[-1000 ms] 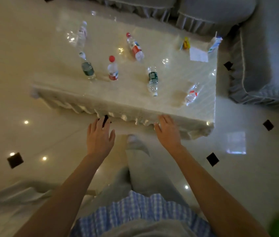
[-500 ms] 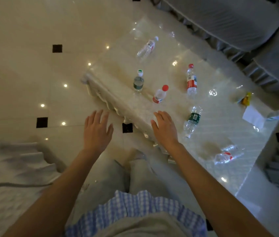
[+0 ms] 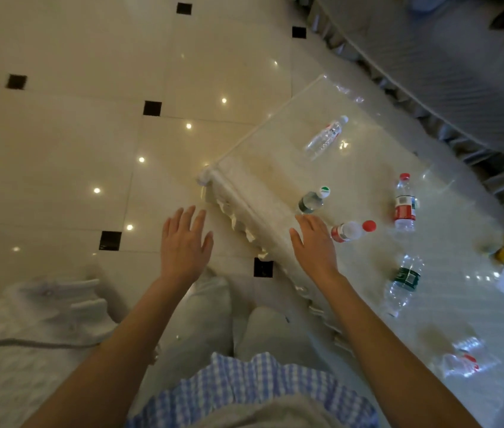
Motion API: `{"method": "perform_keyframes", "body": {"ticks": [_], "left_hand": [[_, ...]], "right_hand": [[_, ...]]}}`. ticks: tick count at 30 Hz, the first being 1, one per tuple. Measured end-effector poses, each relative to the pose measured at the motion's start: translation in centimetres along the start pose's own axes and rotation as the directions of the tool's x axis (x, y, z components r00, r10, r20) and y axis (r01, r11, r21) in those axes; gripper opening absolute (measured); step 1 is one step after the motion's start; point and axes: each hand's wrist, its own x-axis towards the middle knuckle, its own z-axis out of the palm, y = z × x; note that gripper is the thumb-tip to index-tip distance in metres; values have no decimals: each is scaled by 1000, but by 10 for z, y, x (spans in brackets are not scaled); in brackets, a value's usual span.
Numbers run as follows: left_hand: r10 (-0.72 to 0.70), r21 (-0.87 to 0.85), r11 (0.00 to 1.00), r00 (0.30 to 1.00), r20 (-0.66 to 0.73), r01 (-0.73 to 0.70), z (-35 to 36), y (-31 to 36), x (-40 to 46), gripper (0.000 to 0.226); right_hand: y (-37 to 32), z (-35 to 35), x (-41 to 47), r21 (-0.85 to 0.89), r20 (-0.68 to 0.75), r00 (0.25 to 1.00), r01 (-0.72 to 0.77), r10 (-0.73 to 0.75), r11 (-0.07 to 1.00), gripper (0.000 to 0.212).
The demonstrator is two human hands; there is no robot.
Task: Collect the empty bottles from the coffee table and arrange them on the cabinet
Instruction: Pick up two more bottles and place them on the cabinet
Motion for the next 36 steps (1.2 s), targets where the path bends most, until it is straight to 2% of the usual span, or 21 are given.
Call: {"method": "perform_keyframes", "body": {"ticks": [8, 17, 22, 24, 28, 36], "left_hand": [[113, 11, 993, 993, 42, -113, -17, -49, 94, 48], [249, -6, 968, 958, 140, -250, -21, -42, 219, 49], [348, -32, 937, 922, 169, -348, -19, -17, 298, 48], [381, -29, 923, 898, 222, -384, -17, -3, 325, 49], [462, -46, 884, 853, 242, -465, -11, 30, 369, 50], [609, -96, 783, 725, 322, -615, 8, 100, 420, 52]], "right_hand": [[-48, -2, 57, 39, -114, 990, -82, 85, 996, 40], [-65, -7, 136, 73, -217, 946, -229, 239, 971, 41], [-58, -17, 177, 99, -320, 887, -317, 332, 943, 39], [-54, -24, 187, 130, -330, 856, -376, 398, 917, 38], [-40, -35, 196, 169, -328, 806, -463, 493, 870, 39], [-15, -40, 186, 330, -369, 614, -615, 698, 716, 38]]}}
